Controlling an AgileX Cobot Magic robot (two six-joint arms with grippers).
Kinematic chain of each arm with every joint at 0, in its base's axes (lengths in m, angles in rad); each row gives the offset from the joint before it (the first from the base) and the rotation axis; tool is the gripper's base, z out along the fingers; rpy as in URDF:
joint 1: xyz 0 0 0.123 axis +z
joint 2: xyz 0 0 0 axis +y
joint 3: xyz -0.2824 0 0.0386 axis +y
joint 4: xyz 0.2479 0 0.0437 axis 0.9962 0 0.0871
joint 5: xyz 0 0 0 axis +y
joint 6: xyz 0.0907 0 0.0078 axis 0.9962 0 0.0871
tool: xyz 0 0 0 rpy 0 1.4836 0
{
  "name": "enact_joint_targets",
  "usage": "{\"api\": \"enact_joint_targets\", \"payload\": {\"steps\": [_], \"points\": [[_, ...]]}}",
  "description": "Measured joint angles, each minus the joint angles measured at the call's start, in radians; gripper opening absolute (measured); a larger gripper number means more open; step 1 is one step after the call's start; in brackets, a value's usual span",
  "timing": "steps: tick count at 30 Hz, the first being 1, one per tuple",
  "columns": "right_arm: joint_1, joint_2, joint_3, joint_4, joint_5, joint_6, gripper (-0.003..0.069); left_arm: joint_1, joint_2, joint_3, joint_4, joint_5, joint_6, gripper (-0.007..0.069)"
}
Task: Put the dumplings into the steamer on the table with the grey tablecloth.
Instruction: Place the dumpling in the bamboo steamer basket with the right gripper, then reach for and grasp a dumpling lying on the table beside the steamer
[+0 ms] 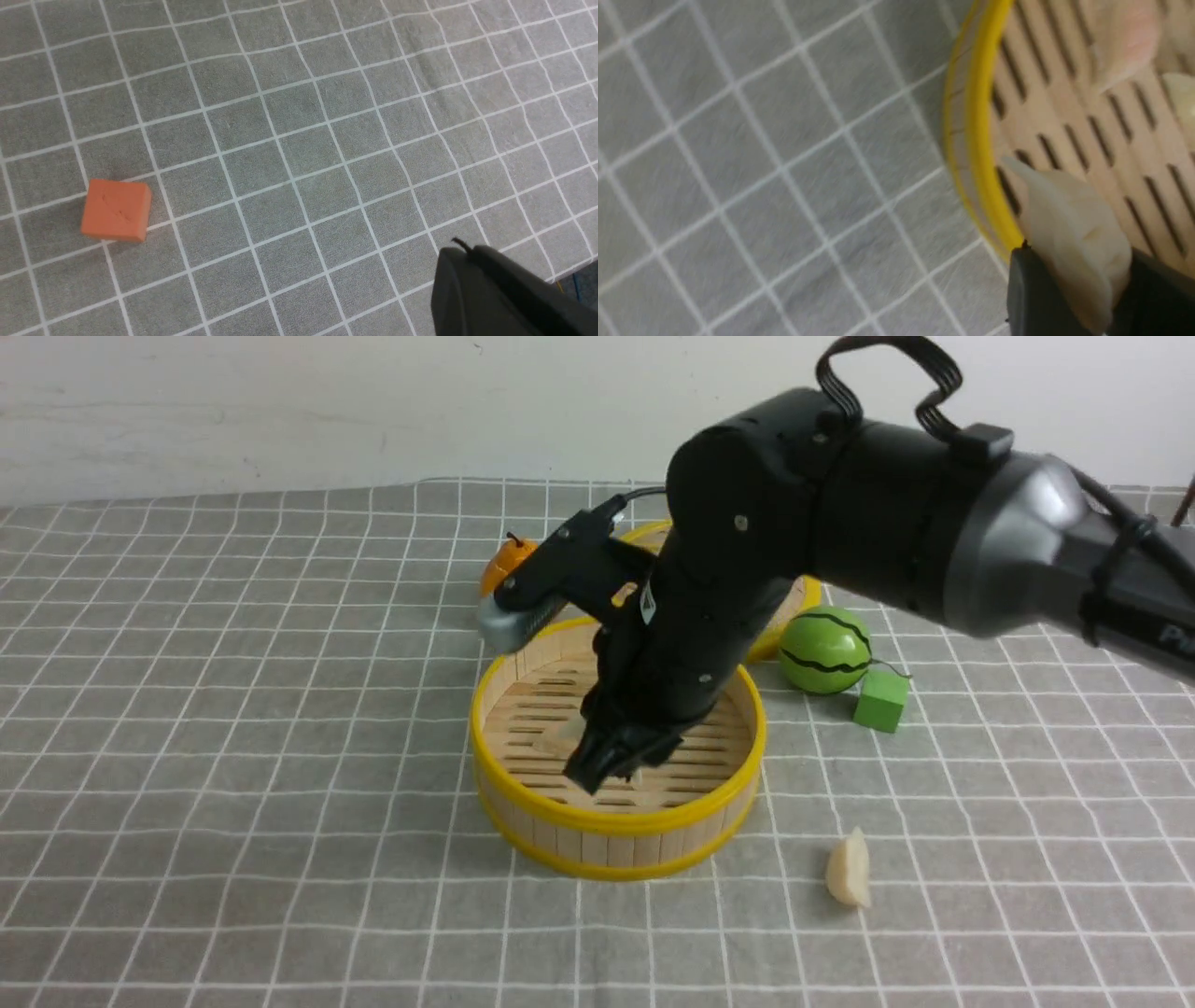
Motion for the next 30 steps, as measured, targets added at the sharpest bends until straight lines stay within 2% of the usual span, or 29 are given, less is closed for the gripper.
{"api": "enact_joint_targets", "payload": {"steps": [5, 14, 17, 21, 23, 26, 30], "points": [[-0.047, 0.136, -0.049, -0.01, -0.075, 0.114, 0.0199, 0.0, 0.0, 0.0, 0.0, -0.001, 0.0, -0.0014], [-0.063, 0.24, -0.062, -0.028, -0.088, 0.138, 0.0208, 0.0, 0.0, 0.0, 0.004, -0.002, 0.0, -0.0013], [-0.063, 0.24, -0.079, -0.028, -0.07, 0.139, 0.0295, 0.0, 0.0, 0.0, 0.004, -0.004, 0.0, -0.0011], [-0.063, 0.235, -0.179, -0.028, 0.097, 0.15, 0.0512, 0.0, 0.0, 0.0, 0.007, -0.004, 0.0, -0.0006], [-0.063, 0.224, -0.224, -0.03, 0.182, 0.149, 0.0566, 0.0, 0.0, 0.0, 0.007, -0.004, 0.0, -0.0003], [-0.065, 0.161, -0.23, -0.05, 0.218, 0.109, 0.0613, 0.0, 0.0, 0.0, 0.007, -0.001, 0.0, -0.0001], [-0.074, 0.022, -0.081, -0.048, 0.225, 0.104, 0.0602, 0.0, 0.0, 0.0, 0.008, 0.019, 0.0, 0.0002]]}}
